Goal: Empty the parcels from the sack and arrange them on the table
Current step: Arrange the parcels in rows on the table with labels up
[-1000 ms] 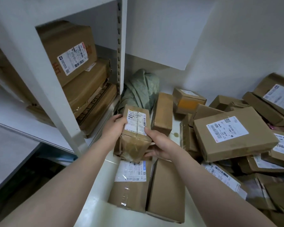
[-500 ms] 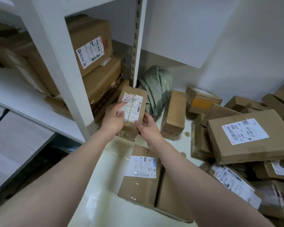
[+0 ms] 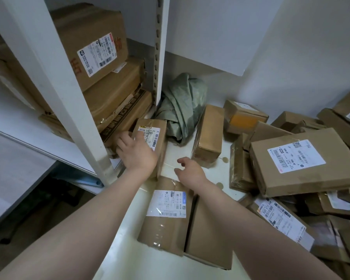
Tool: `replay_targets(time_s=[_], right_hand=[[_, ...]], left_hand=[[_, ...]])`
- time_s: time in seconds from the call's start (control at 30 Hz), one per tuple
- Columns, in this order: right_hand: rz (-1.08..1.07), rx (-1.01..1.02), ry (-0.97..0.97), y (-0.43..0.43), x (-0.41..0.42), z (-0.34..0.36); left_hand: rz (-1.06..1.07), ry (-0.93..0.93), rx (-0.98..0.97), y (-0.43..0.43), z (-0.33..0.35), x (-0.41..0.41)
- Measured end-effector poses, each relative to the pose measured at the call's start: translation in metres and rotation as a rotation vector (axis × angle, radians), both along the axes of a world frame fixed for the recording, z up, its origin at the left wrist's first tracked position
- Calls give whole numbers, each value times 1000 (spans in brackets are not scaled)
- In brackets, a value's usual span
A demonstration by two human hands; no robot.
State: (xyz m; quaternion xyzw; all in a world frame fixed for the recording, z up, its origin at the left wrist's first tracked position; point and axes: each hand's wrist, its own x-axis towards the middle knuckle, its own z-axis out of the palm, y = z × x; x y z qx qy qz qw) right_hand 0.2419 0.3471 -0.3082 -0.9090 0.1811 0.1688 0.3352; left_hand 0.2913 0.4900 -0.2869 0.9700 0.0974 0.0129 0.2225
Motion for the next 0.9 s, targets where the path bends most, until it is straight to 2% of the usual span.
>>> replay_targets(time_s=[0.07,0.17,0.23,0.33,0.4,0.47,0.7,0.77,0.9], right_hand=[[25,-139,28,-13,-7,-2],[217,-279,200,-18,-25,-6],[356,-382,287,-12,-39,-13],[442,-495,244,-3,-54,-22],[415,-432,221,4,-57,-21],[340,-317,204,12,-59,-21],[135,74,82,45,-69,-29],[137,48,17,51,-72,-29],[59,-176,-122,35,-78,-20]], left_hand=[[28,-126,5,-12,4,-11],[-6,-87,48,-24,-2,-36],[-52,39,95,-29,-12,-56],[-155,391,167,-29,-25,-80],[-167,590,133,-25,-31,-88],[-163,668,101,-18,-38,-95],[-184,677,216,25,-58,-109],[-198,631,214,35,-63,-109],[-204,495,169,40,-65,-104]])
